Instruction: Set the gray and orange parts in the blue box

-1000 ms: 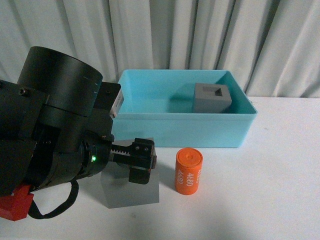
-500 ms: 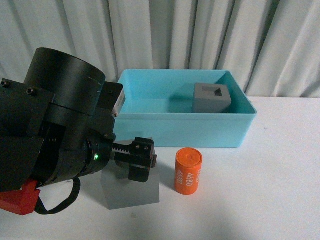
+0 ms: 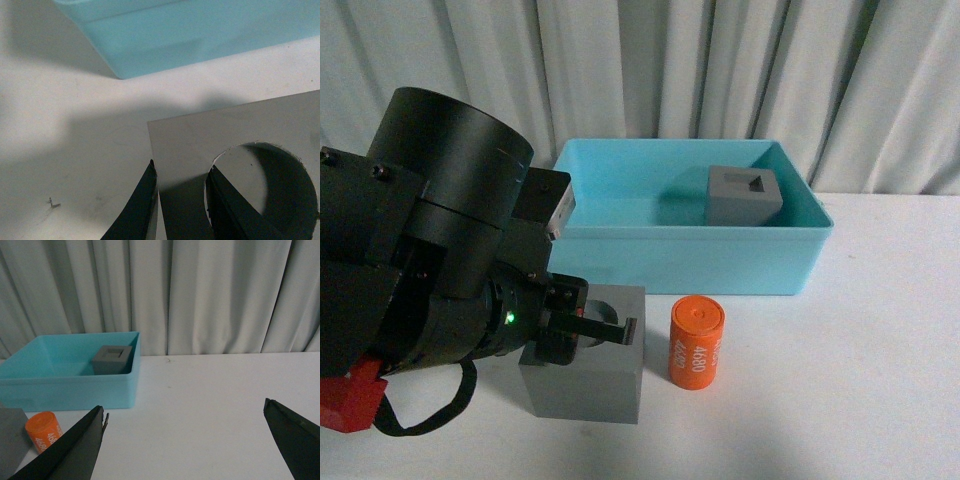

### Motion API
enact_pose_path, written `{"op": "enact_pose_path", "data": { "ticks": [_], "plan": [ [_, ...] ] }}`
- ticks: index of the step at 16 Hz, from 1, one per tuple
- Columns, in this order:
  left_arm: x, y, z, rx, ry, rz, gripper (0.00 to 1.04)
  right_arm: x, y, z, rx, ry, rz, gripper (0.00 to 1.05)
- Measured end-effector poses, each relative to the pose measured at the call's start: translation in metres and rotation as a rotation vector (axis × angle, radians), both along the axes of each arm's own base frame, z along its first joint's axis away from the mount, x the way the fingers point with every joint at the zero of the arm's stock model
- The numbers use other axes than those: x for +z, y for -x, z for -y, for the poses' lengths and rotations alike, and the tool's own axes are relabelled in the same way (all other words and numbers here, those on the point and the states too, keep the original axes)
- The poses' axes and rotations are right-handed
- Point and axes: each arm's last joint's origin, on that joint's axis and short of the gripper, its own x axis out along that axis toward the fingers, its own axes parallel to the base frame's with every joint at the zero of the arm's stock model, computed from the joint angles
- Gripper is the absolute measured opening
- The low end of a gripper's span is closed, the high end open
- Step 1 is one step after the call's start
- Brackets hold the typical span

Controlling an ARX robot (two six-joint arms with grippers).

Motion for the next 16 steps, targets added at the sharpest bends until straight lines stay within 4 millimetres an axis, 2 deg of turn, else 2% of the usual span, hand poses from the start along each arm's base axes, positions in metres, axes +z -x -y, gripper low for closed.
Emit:
{"op": "enact_pose_path", "data": {
  "ticks": [4, 8, 10, 14, 16],
  "plan": [
    [0.022, 0.004, -0.010, 0.014, 0.025, -0.037, 0.21, 0.000, 0.000, 0.000, 0.000, 0.000, 0.000, 0.98],
    [0.080, -0.005, -0.019, 0.056, 0.137, 0.057, 0.21, 0.000, 0.000, 0.000, 0.000, 0.000, 0.000, 0.98],
    [0.091, -0.005, -0.021, 0.070, 0.161, 0.047, 0.21, 0.000, 0.000, 0.000, 0.000, 0.000, 0.000, 0.98],
    [0.141, -0.022, 0.001, 0.062, 0.254, 0.116, 0.21, 0.000, 0.000, 0.000, 0.000, 0.000, 0.000, 0.98],
    [0.161, -0.036, 0.021, 0.045, 0.286, 0.149, 0.21, 0.000, 0.000, 0.000, 0.000, 0.000, 0.000, 0.98]
  ]
}}
